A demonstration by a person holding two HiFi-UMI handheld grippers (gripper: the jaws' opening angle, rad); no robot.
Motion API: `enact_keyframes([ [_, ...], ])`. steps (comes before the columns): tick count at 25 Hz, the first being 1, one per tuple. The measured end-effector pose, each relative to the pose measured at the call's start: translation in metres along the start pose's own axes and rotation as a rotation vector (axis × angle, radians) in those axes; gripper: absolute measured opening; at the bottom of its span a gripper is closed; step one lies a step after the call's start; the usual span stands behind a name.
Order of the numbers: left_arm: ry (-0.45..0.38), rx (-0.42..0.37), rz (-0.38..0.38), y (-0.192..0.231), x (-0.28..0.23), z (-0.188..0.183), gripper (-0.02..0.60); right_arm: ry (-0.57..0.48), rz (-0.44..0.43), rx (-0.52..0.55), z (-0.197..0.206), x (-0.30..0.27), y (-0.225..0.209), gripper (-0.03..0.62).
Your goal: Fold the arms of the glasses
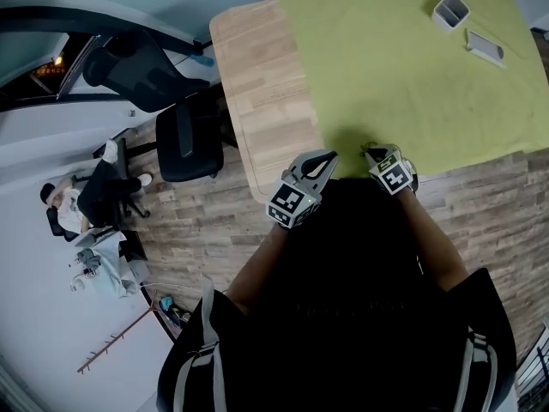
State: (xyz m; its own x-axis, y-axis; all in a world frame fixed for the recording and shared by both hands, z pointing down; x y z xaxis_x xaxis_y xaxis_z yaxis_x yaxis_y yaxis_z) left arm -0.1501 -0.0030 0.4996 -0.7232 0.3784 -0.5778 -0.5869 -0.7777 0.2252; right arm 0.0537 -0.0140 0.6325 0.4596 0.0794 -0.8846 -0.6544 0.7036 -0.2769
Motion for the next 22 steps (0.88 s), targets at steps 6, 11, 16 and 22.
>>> enact_keyframes([
  [6,0.003,0.009,-0.026,0.0,0.008,0.0,0.025,0.042,-0.007,0.027,0.007,-0.013,0.0,0.031],
  [11,0.014,0.028,-0.036,0.001,0.01,0.005,0.025,0.029,-0.019,0.0,0.009,-0.015,0.0,0.031],
  [16,0.005,0.013,-0.026,-0.001,0.007,0.001,0.025,0.014,-0.032,0.008,0.009,-0.015,-0.001,0.032],
  [22,-0.007,0.009,-0.02,-0.002,0.003,-0.001,0.025,-0.056,-0.08,-0.052,0.011,-0.006,-0.002,0.034],
])
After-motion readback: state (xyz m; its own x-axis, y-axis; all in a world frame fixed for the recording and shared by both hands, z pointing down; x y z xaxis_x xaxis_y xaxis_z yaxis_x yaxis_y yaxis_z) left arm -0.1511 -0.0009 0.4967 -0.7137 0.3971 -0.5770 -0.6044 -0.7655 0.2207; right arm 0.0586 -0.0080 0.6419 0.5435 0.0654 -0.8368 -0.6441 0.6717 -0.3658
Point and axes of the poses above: the fingertips, and each gripper's own axes: x backward along the fingers, y to its left, z out of its underside, the point moved 10 cm from there along x, backward along the fingers, and after that the axes turned 11 degrees about y, right-handed, at the moved point
